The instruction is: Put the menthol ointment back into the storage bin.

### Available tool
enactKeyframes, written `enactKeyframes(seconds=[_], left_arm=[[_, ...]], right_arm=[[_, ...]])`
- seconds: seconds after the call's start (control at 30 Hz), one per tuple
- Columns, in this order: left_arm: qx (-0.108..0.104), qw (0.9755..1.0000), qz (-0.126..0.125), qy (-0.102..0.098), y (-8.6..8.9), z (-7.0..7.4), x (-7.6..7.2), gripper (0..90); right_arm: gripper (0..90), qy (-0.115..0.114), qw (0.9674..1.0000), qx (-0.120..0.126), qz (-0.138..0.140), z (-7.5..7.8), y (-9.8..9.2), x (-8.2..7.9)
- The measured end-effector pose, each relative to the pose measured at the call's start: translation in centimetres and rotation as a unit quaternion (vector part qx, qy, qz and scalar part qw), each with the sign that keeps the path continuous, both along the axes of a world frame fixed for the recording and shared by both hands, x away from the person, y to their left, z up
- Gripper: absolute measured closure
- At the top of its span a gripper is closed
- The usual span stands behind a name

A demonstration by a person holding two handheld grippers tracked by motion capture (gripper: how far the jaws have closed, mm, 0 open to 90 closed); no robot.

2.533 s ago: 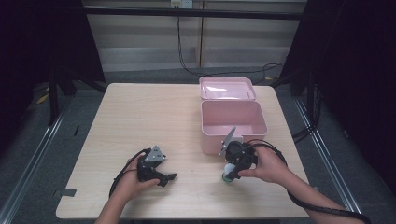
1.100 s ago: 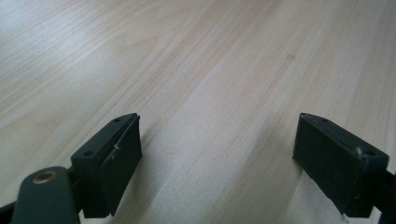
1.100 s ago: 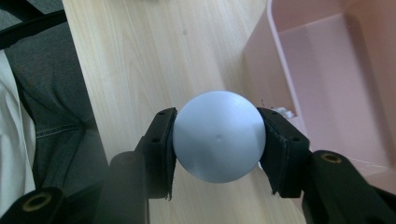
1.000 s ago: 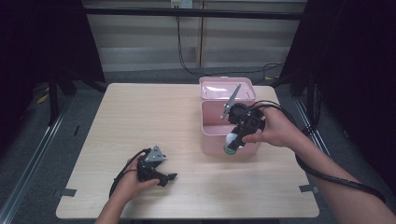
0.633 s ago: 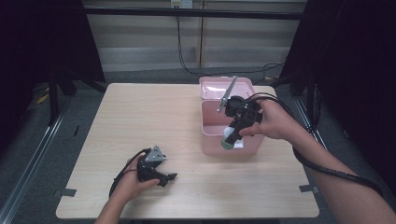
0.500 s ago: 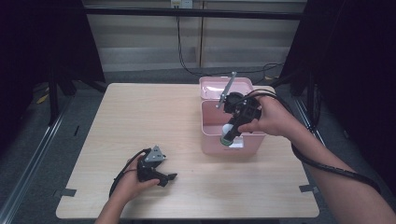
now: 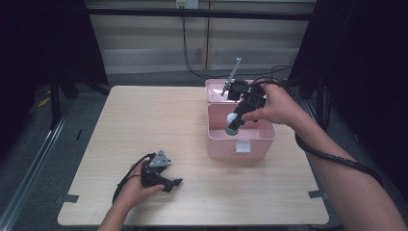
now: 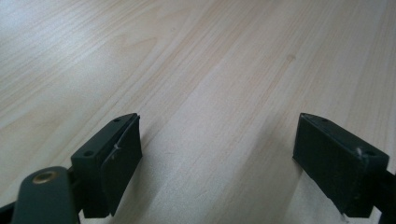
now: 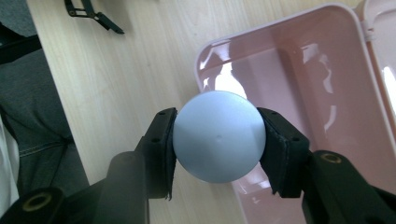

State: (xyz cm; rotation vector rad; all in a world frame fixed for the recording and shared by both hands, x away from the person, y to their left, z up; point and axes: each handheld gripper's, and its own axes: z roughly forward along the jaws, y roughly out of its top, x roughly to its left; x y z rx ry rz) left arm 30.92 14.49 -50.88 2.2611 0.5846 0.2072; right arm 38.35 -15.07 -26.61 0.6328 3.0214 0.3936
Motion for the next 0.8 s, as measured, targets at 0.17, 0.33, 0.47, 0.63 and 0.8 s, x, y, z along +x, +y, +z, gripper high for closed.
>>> enactKeyframes(seconds=[0.17,0.33,0.47,0.63,0.8], left_arm=[[0.000,1.0000,0.000,0.000,0.0,0.0,0.0,14.9],[0.002,1.0000,0.001,0.000,0.0,0.0,0.0,14.8],[0.002,1.0000,0.000,-0.001,0.0,0.0,0.0,14.9],[0.001,1.0000,0.000,0.000,0.0,0.0,0.0,14.9],[0.000,1.0000,0.000,0.000,0.0,0.0,0.0,14.8]], right_arm=[[50.6,-0.005,1.0000,-0.005,-0.001,0.0,0.1,0.7],[50.6,-0.009,0.9999,-0.004,-0.006,-0.2,0.3,1.8],[50.6,-0.011,0.9999,-0.002,-0.007,-0.4,0.3,2.3],[50.6,-0.007,0.9999,-0.010,-0.009,-1.3,0.7,3.1],[50.6,-0.004,0.9998,-0.015,-0.008,-2.2,0.9,3.7]])
